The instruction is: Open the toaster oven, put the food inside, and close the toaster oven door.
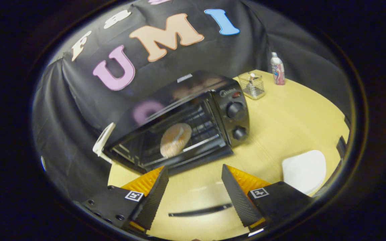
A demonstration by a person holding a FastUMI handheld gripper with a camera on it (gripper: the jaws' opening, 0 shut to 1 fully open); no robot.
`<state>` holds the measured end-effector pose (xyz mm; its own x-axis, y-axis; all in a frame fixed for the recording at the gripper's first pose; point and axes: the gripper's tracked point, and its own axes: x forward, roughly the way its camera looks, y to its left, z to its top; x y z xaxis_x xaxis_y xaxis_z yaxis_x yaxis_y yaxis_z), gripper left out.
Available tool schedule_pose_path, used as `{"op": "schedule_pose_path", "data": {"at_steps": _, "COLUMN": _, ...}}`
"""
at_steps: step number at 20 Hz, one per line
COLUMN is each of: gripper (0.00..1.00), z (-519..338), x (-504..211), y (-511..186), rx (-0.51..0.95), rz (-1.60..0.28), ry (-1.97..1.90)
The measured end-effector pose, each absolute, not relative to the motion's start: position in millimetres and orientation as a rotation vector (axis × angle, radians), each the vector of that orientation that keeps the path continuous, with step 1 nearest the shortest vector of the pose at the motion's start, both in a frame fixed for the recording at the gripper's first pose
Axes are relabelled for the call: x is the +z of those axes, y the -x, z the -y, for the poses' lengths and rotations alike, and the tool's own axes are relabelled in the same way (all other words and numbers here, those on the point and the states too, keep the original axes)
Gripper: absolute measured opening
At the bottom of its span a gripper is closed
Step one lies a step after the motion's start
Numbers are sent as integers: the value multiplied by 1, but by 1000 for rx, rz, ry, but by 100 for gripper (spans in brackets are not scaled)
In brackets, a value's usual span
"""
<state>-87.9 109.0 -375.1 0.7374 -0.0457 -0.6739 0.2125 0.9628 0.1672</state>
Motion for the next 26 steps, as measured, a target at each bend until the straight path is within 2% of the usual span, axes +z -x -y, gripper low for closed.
{"op": "schedule_pose_path", "data": {"at_steps": 5, "gripper": 99, "z": -118, "x": -394, "y": 155, "rx": -88, "rz": -873, "ry": -112}}
{"op": "schedule_pose_path", "data": {"at_steps": 9, "gripper": 99, "z": -136, "x": -419, "y": 179, "rx": -30, "rz": -967, "ry": -79}}
{"op": "schedule_pose_path", "data": {"at_steps": 17, "gripper": 99, "z": -143, "x": -455, "y": 189, "rx": 4, "rz": -1110, "ry": -6}}
{"op": "schedule_pose_path", "data": {"at_steps": 26, "gripper": 100, "z": -146, "x": -476, "y": 177, "rx": -34, "rz": -1142, "ry": -7}}
